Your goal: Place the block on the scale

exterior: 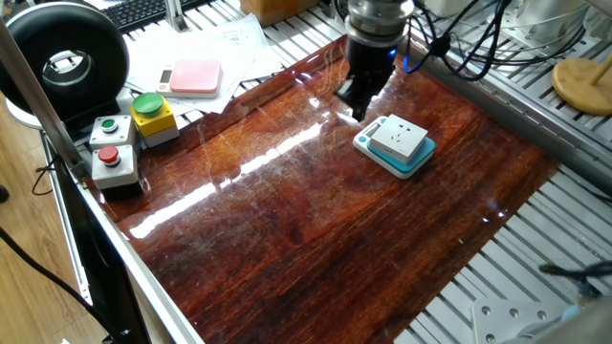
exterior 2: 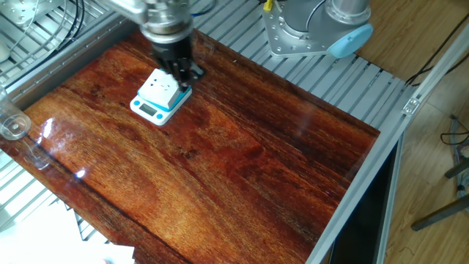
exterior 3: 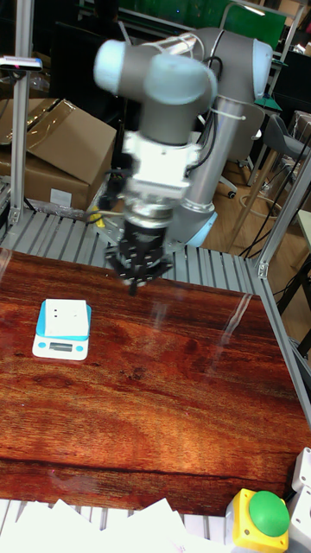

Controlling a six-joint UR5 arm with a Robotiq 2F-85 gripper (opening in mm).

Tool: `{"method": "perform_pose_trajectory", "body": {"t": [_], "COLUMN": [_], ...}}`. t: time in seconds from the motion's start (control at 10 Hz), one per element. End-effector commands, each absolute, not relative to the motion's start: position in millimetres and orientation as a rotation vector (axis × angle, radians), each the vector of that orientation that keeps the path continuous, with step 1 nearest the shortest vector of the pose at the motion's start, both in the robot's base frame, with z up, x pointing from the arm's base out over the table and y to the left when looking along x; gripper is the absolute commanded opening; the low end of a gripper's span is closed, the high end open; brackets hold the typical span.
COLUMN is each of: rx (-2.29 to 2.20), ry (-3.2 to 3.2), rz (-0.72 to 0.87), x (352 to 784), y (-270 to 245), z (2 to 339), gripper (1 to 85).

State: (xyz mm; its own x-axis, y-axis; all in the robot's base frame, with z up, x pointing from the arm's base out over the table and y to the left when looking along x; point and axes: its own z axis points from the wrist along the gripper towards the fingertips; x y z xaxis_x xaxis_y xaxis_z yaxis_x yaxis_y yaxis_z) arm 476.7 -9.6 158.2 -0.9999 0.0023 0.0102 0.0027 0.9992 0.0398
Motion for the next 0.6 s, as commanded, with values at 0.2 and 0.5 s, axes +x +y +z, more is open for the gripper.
{"method": "perform_pose_trajectory", "body": {"t": [0.2, 0.5], "rx": [-0.207, -0.224], "ry": [-3.122, -3.095], "rz": [-0.029, -0.038], "x": [470.2, 464.0], "y": [23.8, 26.0], "z": [174.2, 174.2], "gripper": [4.3, 1.0]}}
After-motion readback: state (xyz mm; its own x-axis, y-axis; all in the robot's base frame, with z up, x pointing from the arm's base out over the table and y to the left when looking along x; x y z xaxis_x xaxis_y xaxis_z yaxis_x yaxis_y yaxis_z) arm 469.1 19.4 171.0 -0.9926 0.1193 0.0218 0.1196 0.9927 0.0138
